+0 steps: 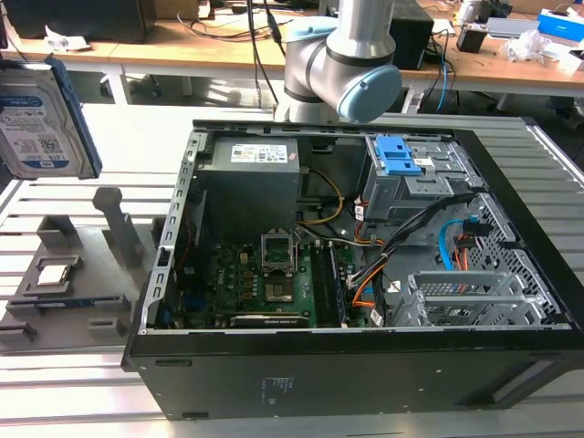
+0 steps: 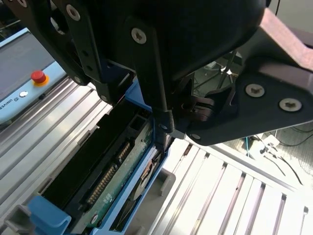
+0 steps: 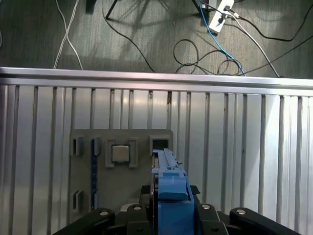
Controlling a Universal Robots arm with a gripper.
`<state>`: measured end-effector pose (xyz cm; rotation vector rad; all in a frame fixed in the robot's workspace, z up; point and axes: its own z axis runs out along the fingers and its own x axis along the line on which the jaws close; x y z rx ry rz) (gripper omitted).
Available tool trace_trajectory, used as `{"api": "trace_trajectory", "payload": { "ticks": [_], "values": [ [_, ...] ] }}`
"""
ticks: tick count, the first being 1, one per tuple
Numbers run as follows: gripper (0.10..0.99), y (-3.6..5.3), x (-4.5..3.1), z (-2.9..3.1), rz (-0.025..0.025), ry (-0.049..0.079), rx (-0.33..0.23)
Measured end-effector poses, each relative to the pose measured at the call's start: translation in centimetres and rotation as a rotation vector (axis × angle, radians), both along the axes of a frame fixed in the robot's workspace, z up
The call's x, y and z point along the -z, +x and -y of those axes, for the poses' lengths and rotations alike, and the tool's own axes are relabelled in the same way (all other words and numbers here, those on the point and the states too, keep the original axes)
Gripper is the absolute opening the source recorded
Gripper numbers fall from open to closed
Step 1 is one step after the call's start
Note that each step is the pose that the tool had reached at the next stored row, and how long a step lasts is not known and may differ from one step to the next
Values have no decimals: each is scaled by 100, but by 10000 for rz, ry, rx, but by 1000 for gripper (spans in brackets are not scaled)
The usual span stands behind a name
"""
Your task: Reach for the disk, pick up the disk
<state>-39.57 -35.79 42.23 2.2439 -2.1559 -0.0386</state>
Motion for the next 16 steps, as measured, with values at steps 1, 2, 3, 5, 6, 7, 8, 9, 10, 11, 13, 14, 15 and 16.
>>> {"api": "trace_trajectory", "payload": {
  "ticks": [1,2,3,5,6,7,8,9,10,11,13,14,15,16],
  "values": [
    [369,0,-11,0,-1,0,0],
    [369,1,-29,0,0,0,0],
    [369,1,-56,0,-1,-1,0],
    [369,1,-89,0,0,0,0],
    [369,2,-108,0,-1,-1,0],
    [369,2,-134,0,0,0,0],
    [369,2,-160,0,0,0,0],
    [369,2,-195,0,-1,-1,0],
    [369,2,-246,0,0,0,0],
    [369,2,-289,0,0,0,0],
    [369,2,-323,0,-1,0,0],
    [369,2,-347,0,-1,0,-1],
    [369,2,-376,0,-1,0,0],
    [369,2,-403,0,-1,0,0]
  ]
}}
